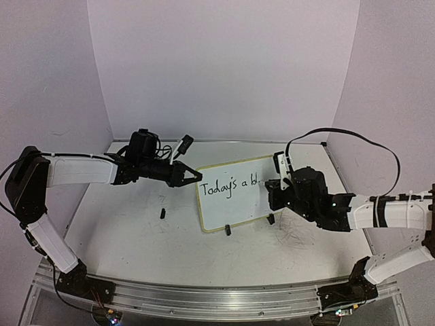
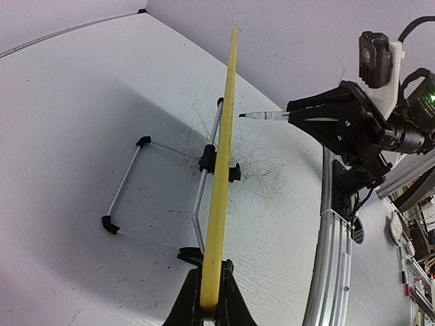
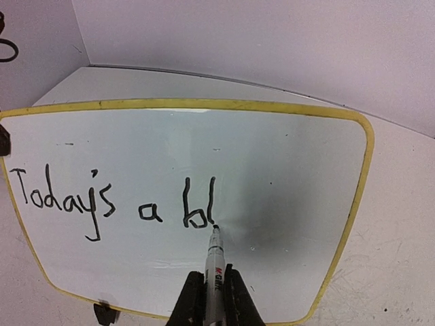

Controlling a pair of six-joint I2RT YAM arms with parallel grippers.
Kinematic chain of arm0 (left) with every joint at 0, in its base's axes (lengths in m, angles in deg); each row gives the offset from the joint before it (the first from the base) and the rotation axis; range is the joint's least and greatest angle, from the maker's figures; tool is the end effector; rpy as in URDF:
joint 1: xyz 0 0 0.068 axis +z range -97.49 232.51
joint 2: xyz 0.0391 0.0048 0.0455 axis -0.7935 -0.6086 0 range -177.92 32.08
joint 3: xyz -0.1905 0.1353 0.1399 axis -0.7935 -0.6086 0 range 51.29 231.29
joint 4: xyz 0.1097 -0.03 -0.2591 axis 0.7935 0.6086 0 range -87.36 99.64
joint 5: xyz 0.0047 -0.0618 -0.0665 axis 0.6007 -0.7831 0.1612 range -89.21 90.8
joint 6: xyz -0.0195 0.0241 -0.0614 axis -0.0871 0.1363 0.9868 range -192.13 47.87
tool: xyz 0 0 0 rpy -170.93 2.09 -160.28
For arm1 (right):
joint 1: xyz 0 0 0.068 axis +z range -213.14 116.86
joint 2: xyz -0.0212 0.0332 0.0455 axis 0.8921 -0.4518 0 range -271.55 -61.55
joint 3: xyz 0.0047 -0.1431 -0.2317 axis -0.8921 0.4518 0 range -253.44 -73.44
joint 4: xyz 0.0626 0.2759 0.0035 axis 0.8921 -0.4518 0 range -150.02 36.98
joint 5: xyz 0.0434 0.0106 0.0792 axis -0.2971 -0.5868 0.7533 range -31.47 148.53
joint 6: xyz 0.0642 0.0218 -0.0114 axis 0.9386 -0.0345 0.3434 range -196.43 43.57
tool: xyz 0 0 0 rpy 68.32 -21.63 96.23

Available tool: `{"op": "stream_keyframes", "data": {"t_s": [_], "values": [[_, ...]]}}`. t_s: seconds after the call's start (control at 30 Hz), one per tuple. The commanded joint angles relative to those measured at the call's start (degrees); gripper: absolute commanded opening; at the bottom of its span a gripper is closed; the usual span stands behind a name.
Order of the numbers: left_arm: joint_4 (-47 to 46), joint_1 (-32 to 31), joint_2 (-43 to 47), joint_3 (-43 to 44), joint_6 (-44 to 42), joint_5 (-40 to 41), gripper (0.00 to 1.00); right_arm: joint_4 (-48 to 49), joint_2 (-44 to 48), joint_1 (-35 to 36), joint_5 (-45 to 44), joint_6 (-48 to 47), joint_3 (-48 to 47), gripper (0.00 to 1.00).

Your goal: Write a sentence on the whiteboard

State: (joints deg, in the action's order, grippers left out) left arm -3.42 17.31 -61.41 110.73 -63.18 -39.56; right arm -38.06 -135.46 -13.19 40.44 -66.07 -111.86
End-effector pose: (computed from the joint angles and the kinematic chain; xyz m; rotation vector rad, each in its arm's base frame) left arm 0.3014 -0.2567 0.2217 0.9272 1.9371 -1.1877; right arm 0.2183 0.2328 0.2156 -0.4508 1.8782 0.4045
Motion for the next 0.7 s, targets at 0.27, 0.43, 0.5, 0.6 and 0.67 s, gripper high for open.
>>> {"op": "stream_keyframes", "data": {"t_s": [0.27,0.43,0.5,0.6,0.67], "values": [[-1.9,0.4,2.8,0.7,-1.8,3.3,0.0,3.1,-1.1,0.0,-1.1,-0.6,-1.7,0.0],[-1.9,0.4,2.8,0.7,-1.9,3.3,0.0,3.1,-2.2,0.0,-1.6,-0.8,-2.1,0.0],[-1.9,0.4,3.0,0.7,-1.9,3.2,0.0,3.1,-2.7,0.0,-2.0,-0.7,-2.1,0.0],[-1.9,0.4,2.9,0.7,-1.9,3.3,0.0,3.3,-3.1,0.0,-3.0,-0.6,-2.0,0.0],[-2.0,0.4,2.8,0.7,-1.9,3.2,0.0,3.5,-3.1,0.0,-3.5,-0.5,-1.9,0.0]]}}
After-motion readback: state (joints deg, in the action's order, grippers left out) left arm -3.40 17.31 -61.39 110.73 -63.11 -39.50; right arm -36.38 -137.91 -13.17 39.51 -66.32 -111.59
